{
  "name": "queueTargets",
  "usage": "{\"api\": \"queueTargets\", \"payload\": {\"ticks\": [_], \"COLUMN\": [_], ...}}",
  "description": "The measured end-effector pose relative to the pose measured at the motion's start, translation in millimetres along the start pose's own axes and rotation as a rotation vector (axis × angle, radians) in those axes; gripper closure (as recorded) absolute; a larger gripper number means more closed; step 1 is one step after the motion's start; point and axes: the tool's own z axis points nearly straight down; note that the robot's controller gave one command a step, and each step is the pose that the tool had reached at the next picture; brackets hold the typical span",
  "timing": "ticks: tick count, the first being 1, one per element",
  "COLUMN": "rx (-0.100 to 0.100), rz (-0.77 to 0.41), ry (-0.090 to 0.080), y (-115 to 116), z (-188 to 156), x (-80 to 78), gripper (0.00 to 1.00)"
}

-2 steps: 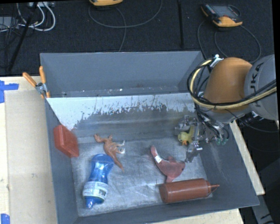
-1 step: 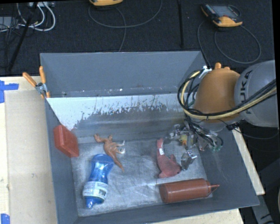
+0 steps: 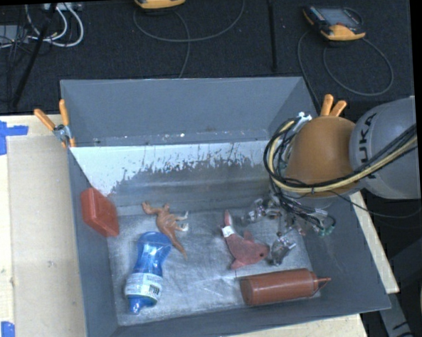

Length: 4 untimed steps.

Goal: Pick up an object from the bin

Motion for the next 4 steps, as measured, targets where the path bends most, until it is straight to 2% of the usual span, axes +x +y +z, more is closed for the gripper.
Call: {"api": "queueTargets", "payload": {"ticks": [1, 2, 3, 4], "rx": [0.001, 0.002, 0.002, 0.001], "rz": [0.094, 0.195, 0.194, 0.210], "ry": [0.001, -0.005, -0.005, -0.001], "y": [29, 49, 49, 46], "z": [-1, 2, 2, -137], "x": [-6.0, 16.4, 16.4, 3.0], "gripper": [0.00, 1.00, 1.00, 1.00]}}
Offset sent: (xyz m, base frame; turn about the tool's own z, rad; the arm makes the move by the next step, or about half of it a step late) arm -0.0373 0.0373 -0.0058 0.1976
